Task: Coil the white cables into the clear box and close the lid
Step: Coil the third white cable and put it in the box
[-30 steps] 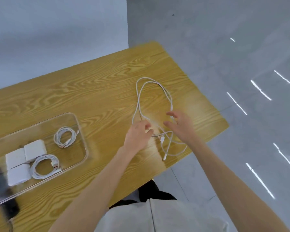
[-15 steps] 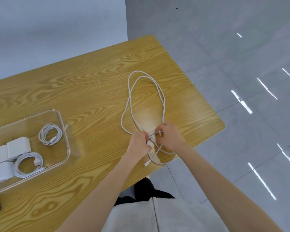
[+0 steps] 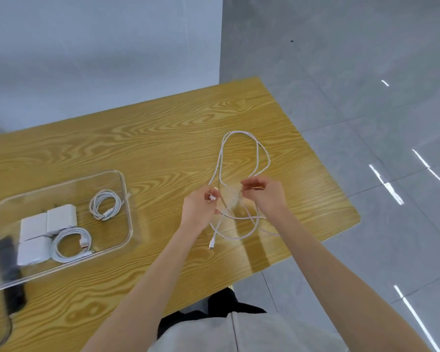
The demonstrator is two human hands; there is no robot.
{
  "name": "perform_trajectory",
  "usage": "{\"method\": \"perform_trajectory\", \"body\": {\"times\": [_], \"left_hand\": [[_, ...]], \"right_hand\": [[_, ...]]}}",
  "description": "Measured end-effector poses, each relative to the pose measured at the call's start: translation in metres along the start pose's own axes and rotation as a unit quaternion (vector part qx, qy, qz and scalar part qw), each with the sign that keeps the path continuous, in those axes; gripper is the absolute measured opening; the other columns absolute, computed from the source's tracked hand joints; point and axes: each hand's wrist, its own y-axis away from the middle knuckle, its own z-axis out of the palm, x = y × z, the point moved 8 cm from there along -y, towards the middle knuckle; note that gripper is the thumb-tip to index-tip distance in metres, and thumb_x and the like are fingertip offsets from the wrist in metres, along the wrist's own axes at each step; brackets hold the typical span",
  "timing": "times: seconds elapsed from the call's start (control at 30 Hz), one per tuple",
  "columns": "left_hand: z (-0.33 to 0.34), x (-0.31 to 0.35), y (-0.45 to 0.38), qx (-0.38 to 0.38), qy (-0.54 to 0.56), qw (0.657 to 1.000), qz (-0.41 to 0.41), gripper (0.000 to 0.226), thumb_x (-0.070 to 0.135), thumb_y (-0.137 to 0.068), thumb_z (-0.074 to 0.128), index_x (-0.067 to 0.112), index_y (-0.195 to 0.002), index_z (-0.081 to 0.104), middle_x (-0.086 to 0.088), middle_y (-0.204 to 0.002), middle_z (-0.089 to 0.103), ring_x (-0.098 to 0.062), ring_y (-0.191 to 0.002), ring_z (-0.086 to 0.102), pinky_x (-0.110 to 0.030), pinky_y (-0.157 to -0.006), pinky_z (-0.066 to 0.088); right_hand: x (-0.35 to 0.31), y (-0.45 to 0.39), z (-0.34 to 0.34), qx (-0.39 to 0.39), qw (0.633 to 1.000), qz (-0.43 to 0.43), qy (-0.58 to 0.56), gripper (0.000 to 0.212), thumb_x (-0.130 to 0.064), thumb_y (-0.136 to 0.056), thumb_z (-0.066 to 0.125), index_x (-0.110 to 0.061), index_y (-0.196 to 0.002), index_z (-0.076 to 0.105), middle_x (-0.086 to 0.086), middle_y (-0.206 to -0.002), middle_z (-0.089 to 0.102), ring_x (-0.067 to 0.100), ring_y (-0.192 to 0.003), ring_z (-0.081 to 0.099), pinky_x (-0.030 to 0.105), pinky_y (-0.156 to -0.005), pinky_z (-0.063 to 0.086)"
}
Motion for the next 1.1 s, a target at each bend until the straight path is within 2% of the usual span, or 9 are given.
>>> {"method": "perform_trajectory", "body": {"times": [0.1, 0.23, 0.33, 0.5, 0.57, 0.7, 0.83, 0.93, 1.1], "left_hand": [[-0.037, 0.005, 0.002, 0.041, 0.051, 0.998, 0.003, 0.024, -0.004, -0.085, 0.046, 0.014, -0.088, 0.062, -0.002, -0.097, 0.060, -0.002, -0.050, 0.063, -0.026, -0.066, 0.054], [-0.100, 0.004, 0.011, 0.095, 0.114, 0.989, -0.011, 0.020, -0.001, -0.087, 0.048, 0.012, -0.091, 0.062, 0.000, -0.098, 0.061, -0.003, -0.052, 0.065, -0.034, -0.067, 0.058], [-0.150, 0.003, 0.021, 0.142, 0.164, 0.976, -0.003, 0.013, 0.008, -0.090, 0.053, 0.015, -0.088, 0.063, -0.001, -0.093, 0.064, -0.008, -0.056, 0.065, -0.026, -0.054, 0.055], [-0.221, 0.001, 0.035, 0.199, 0.258, 0.945, 0.039, 0.023, 0.005, -0.091, 0.052, 0.020, -0.108, 0.056, -0.002, -0.082, 0.063, -0.007, -0.046, 0.052, -0.019, -0.043, 0.041], [-0.242, -0.006, 0.039, 0.185, 0.369, 0.911, 0.018, 0.023, 0.004, -0.093, 0.048, 0.017, -0.112, 0.051, -0.003, -0.078, 0.062, -0.005, -0.042, 0.046, -0.017, -0.041, 0.036], [-0.268, -0.014, 0.042, 0.101, 0.595, 0.797, -0.007, 0.021, 0.010, -0.098, 0.038, 0.004, -0.093, 0.058, 0.002, -0.059, 0.052, -0.004, -0.039, 0.041, -0.015, -0.037, 0.034], [-0.293, -0.020, 0.051, 0.086, 0.668, 0.739, -0.002, 0.024, 0.018, -0.099, 0.037, 0.007, -0.090, 0.056, 0.002, -0.053, 0.058, -0.008, -0.039, 0.049, -0.015, -0.039, 0.042], [-0.304, -0.019, 0.063, 0.071, 0.668, 0.740, 0.018, 0.022, 0.021, -0.099, 0.038, 0.007, -0.090, 0.053, 0.000, -0.059, 0.064, -0.009, -0.042, 0.055, -0.017, -0.040, 0.047], [-0.312, -0.015, 0.080, 0.040, 0.616, 0.786, 0.032, 0.031, 0.024, -0.099, 0.035, 0.008, -0.078, 0.051, -0.003, -0.060, 0.070, -0.010, -0.054, 0.068, -0.018, -0.046, 0.053]], "right_hand": [[-0.021, 0.000, 0.020, -0.007, 0.998, -0.008, -0.054, 0.025, 0.014, -0.073, 0.061, -0.008, -0.085, 0.068, -0.001, -0.070, 0.063, 0.007, -0.068, 0.059, 0.005, -0.061, 0.047], [-0.057, 0.002, 0.065, -0.033, 0.998, -0.042, -0.040, 0.026, 0.011, -0.075, 0.061, -0.014, -0.079, 0.068, -0.004, -0.069, 0.063, 0.005, -0.064, 0.058, 0.017, -0.066, 0.048], [-0.086, 0.005, 0.100, -0.045, 0.992, -0.104, 0.051, 0.019, 0.002, -0.081, 0.058, -0.011, -0.088, 0.069, -0.005, -0.071, 0.061, 0.005, -0.063, 0.055, 0.017, -0.063, 0.042], [-0.135, 0.032, 0.152, -0.040, 0.937, -0.263, 0.227, 0.021, -0.019, -0.092, 0.052, -0.009, -0.103, 0.067, 0.007, -0.094, 0.064, 0.026, -0.095, 0.058, 0.029, -0.077, 0.035], [-0.160, 0.052, 0.175, -0.020, 0.881, -0.360, 0.308, 0.027, -0.024, -0.095, 0.046, -0.009, -0.097, 0.069, 0.007, -0.099, 0.067, 0.028, -0.097, 0.055, 0.032, -0.080, 0.038], [-0.197, 0.108, 0.214, 0.029, 0.748, -0.549, 0.371, 0.049, -0.036, -0.092, 0.041, -0.020, -0.057, 0.070, -0.010, -0.067, 0.070, 0.022, -0.077, 0.056, 0.032, -0.075, 0.037], [-0.177, 0.118, 0.261, -0.213, 0.801, -0.479, 0.290, 0.072, -0.061, -0.091, 0.019, -0.012, -0.045, 0.042, 0.006, -0.047, 0.053, 0.015, -0.060, 0.051, 0.028, -0.088, 0.033], [-0.165, 0.127, 0.283, -0.257, 0.794, -0.473, 0.283, 0.068, -0.061, -0.091, 0.006, -0.013, -0.051, 0.032, 0.005, -0.046, 0.038, 0.020, -0.051, 0.044, 0.022, -0.091, 0.032], [-0.158, 0.129, 0.304, -0.184, 0.739, -0.537, 0.364, 0.077, -0.051, -0.095, -0.003, -0.012, -0.077, 0.061, 0.000, -0.074, 0.064, 0.020, -0.083, 0.057, 0.034, -0.102, 0.029]]}}
